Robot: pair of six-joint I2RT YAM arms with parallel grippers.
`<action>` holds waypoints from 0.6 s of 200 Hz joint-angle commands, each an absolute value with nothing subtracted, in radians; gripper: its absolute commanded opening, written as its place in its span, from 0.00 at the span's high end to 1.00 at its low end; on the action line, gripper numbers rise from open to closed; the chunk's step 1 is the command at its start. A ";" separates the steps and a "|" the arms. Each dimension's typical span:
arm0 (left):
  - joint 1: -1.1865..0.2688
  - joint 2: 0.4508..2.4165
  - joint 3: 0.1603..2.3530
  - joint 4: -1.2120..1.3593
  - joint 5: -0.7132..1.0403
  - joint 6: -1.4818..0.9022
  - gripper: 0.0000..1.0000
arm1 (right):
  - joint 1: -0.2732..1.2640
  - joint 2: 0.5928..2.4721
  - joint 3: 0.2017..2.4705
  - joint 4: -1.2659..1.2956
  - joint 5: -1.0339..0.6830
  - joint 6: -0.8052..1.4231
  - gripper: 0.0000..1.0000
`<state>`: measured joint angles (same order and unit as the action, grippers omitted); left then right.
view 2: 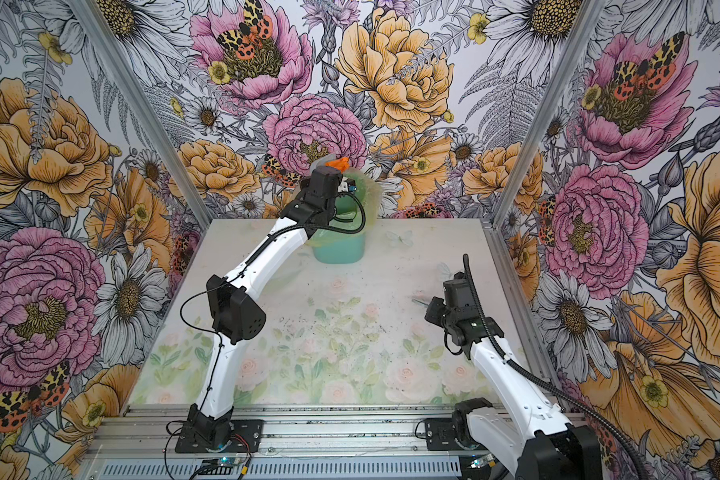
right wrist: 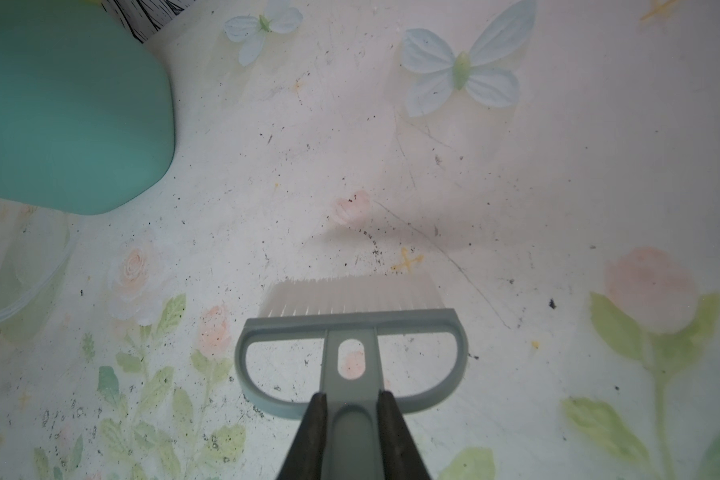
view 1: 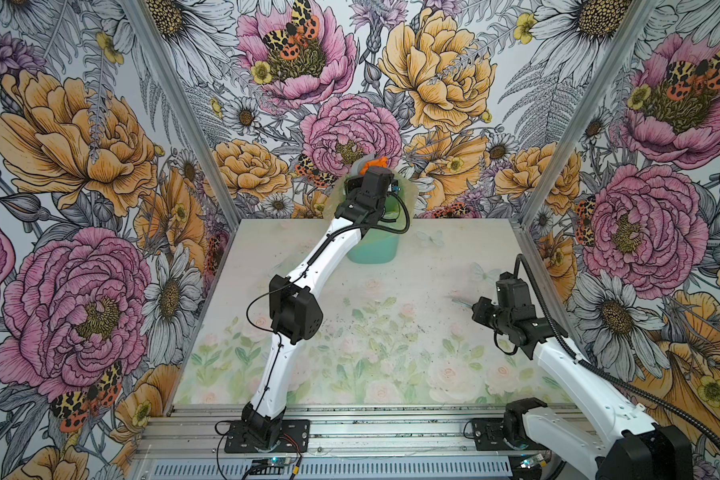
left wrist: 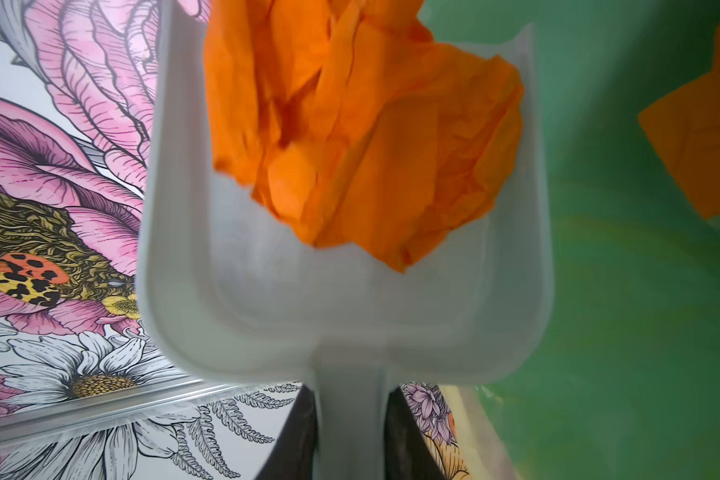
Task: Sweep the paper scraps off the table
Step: 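Tilt the dustpan over the bin with the left gripper to dump the orange scrap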
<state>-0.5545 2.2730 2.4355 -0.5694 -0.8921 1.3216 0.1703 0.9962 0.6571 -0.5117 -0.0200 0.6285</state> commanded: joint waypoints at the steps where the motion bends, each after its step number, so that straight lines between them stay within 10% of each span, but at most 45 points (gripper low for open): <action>1: -0.558 2.190 2.434 -0.509 -0.922 1.368 1.00 | 0.167 1.000 0.646 -0.487 -0.004 0.624 0.99; 120: -0.554 2.145 2.410 -0.436 -0.937 1.320 1.00 | 0.166 0.979 0.626 -0.481 -0.006 0.624 0.98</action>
<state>-0.5552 2.2112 2.3898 -0.4664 -0.9279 1.4014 0.1703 0.9962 0.6258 -0.5045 -0.0200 0.6285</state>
